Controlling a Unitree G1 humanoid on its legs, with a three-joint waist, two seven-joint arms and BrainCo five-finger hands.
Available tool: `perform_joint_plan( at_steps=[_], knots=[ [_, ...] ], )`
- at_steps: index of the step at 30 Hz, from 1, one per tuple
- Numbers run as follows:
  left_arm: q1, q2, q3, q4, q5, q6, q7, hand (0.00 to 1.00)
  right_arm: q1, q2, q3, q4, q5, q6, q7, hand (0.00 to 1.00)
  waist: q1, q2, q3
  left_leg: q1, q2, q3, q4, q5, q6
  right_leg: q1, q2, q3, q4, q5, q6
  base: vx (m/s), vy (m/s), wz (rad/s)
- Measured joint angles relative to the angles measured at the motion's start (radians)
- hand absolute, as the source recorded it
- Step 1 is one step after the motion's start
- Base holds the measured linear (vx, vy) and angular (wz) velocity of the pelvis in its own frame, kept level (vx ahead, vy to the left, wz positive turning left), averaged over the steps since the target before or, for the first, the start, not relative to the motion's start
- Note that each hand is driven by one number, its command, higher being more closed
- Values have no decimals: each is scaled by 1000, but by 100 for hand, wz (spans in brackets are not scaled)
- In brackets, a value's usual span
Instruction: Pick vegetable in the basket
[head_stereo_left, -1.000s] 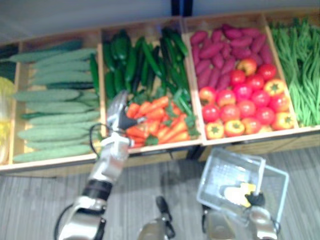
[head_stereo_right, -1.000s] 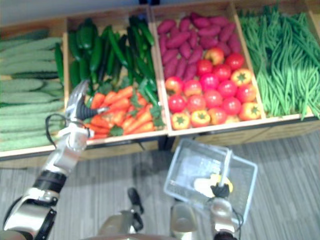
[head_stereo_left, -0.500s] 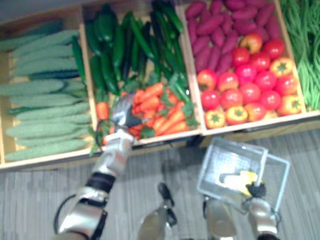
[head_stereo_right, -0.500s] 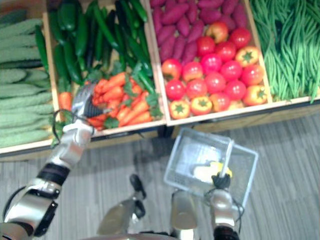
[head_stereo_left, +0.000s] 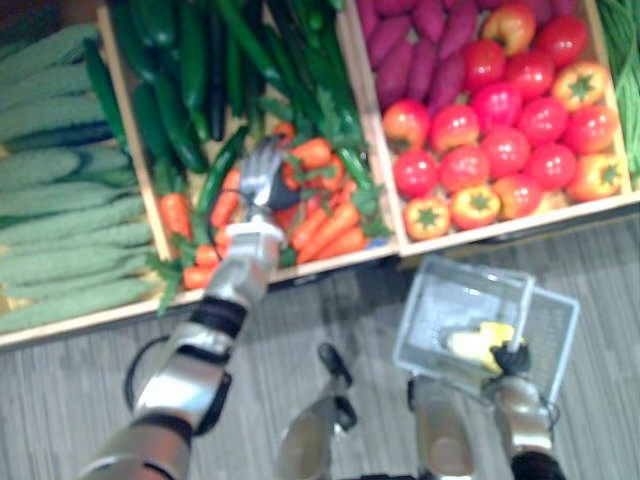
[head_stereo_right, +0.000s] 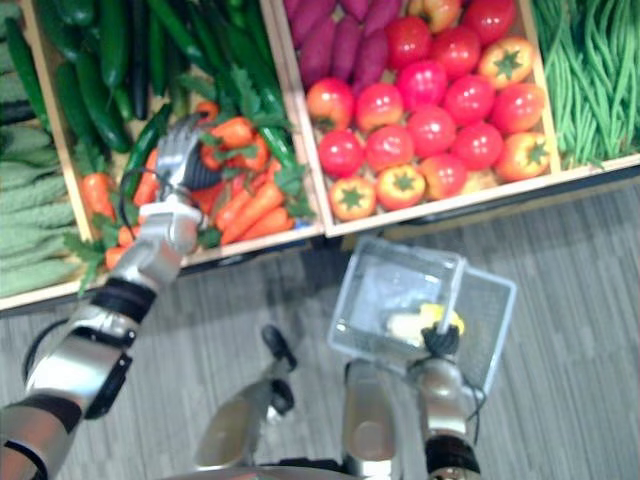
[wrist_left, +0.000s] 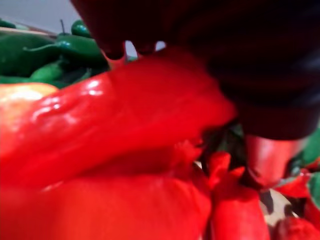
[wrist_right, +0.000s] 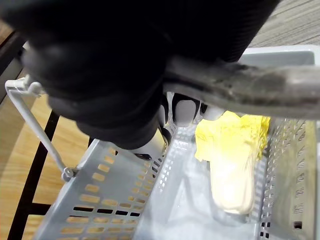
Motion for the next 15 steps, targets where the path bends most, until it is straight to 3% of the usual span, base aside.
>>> perform_joint_plan(
  at_steps=[4, 15],
  knots=[
    [-61, -12, 25, 24, 27, 32, 4, 100, -16, 3, 33, -13, 3, 0, -1, 100, 1, -2, 3, -23, -1, 21, 0, 0, 0, -29, -2, 14, 1, 9, 6, 51, -1, -7],
    [-76, -44, 21, 49, 82, 57, -5, 100, 39, 23, 35, -78, 10, -7, -2, 100, 2, -2, 3, 25, 6, 18, 0, -12, -14, 33, -8, -18, -2, 9, 7, 80, -13, 4]
  ],
)
